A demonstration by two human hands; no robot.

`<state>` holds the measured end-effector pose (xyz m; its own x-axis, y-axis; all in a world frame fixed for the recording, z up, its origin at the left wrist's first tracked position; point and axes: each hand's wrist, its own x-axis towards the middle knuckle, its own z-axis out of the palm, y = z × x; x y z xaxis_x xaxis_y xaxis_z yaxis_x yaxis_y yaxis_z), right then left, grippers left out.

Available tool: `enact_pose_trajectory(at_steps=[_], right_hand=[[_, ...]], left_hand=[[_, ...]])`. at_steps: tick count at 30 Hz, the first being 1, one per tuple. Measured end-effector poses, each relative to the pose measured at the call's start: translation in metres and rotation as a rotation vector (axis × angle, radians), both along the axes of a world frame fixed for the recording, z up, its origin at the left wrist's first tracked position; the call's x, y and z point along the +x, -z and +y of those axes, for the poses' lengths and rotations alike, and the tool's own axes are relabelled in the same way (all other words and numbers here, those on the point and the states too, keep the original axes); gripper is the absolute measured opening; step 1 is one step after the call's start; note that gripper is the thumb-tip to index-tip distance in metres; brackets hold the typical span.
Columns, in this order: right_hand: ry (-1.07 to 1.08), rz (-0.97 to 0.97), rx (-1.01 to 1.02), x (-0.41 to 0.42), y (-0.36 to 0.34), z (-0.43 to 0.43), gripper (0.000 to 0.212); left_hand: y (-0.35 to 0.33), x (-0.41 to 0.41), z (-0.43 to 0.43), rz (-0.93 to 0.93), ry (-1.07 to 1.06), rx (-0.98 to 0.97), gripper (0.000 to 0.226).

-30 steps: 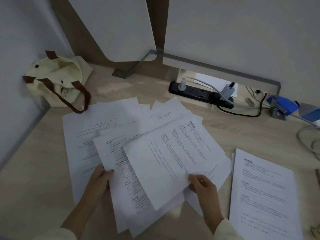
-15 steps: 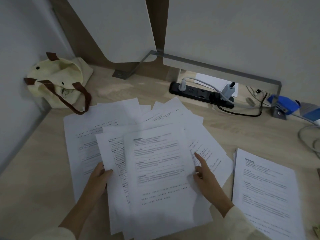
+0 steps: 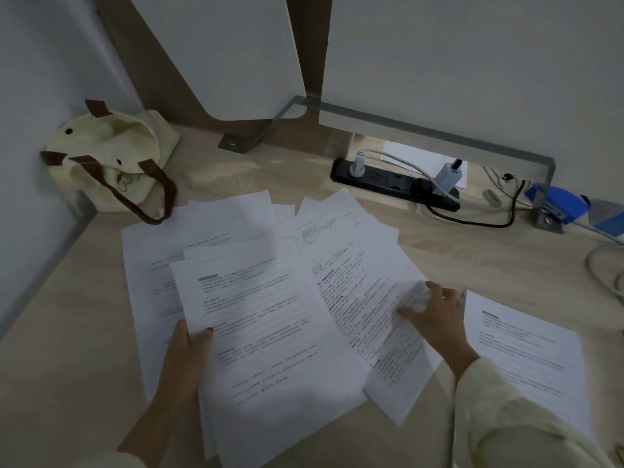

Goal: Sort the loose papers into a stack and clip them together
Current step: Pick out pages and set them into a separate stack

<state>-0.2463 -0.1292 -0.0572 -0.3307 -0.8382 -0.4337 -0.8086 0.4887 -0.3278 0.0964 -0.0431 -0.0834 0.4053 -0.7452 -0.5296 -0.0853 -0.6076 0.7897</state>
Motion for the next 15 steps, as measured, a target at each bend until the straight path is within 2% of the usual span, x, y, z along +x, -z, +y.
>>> enact_pose_trajectory(at_steps=[3,6,8,12,15], right_hand=[[-0.087,0.074,0.033,-0.004,0.003,-0.003,0.08],[-0.071,0.045,0.086,0.0,0.003,-0.005,0.072],[-0.04,-0.013,0.117,0.001,0.003,-0.004,0.06],[-0.026,-0.09,0.037,0.003,0.007,0.007,0.016],[0.103,-0.184,-0.141,-0.002,0.007,0.014,0.01]], left_hand=[[0.003,0.009,0.001,-0.039,-0.013,0.026,0.041],[0.002,0.011,0.0,-0.048,-0.011,0.036,0.041],[0.001,0.01,-0.001,-0.041,-0.026,0.04,0.041],[-0.002,0.004,0.002,-0.039,-0.023,-0.015,0.04],[-0.008,-0.001,0.007,-0.024,-0.027,-0.047,0.038]])
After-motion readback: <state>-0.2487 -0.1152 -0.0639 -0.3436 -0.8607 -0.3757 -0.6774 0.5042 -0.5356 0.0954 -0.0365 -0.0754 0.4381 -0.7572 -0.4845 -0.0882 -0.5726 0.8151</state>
